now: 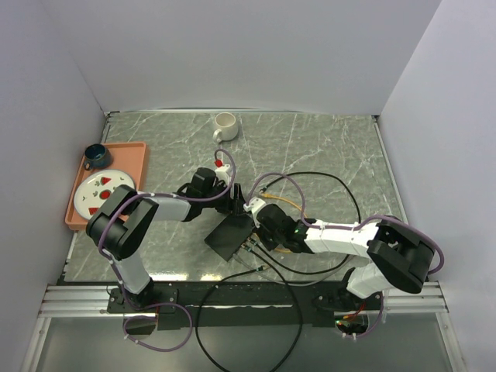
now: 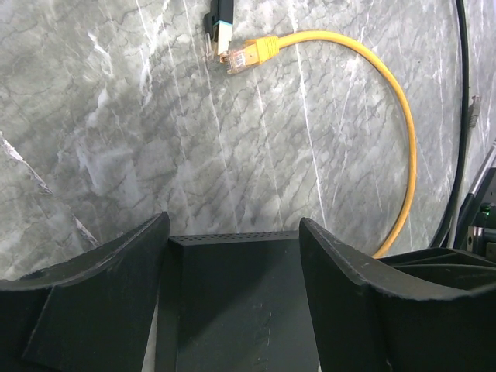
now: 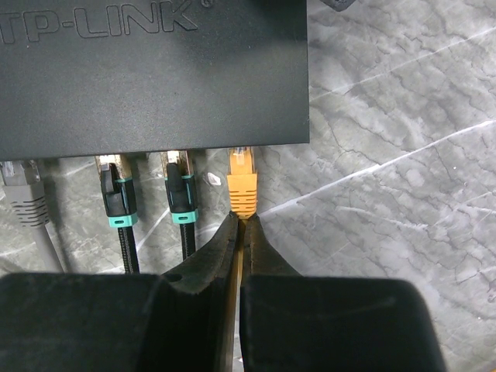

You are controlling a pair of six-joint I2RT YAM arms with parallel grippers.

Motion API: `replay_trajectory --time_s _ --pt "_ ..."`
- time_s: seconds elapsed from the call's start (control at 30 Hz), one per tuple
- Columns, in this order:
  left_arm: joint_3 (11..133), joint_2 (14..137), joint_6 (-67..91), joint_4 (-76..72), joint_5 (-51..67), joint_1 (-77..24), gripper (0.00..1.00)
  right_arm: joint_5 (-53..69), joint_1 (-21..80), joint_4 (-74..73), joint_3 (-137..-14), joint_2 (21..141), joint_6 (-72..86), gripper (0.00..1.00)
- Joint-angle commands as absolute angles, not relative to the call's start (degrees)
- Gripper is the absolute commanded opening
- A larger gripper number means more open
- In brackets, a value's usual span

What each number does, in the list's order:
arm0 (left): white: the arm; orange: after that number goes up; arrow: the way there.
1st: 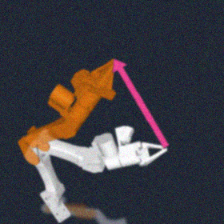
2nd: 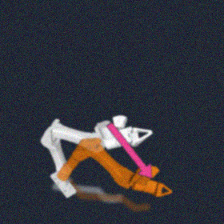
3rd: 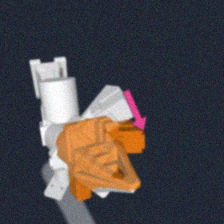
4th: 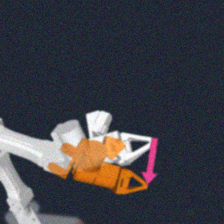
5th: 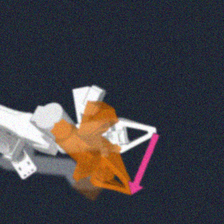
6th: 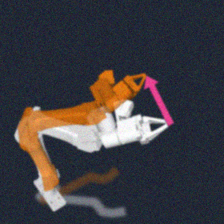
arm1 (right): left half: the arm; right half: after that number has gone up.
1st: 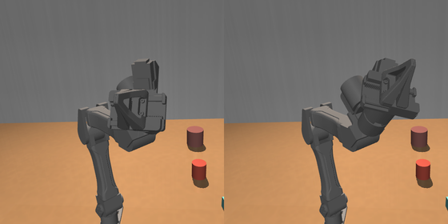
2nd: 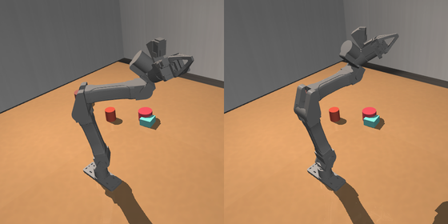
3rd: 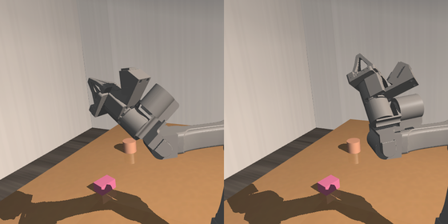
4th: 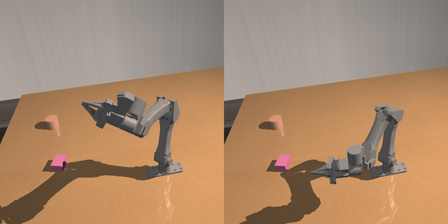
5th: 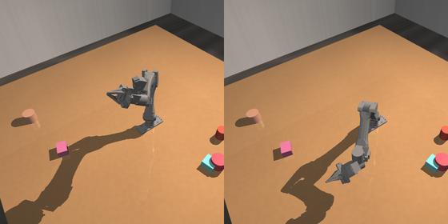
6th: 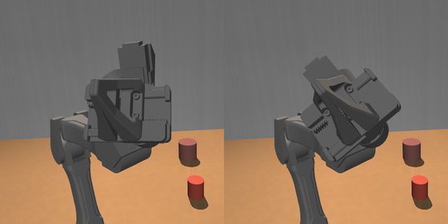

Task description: Insert the plug into the switch port

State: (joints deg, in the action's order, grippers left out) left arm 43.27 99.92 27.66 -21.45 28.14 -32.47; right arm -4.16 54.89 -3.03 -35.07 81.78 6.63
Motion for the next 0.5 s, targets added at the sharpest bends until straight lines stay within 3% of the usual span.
replay_trajectory --time_s 0.0,0.47 --pt "41.31 97.65 30.15 -21.18 35.33 -36.21 0.71 -6.41 55.37 5.36 -36.74 80.33 8.26 0.00" --pt "39.11 97.03 31.64 -22.76 35.33 -37.79 0.68 -8.00 55.37 4.92 -39.02 81.12 8.70 0.00"
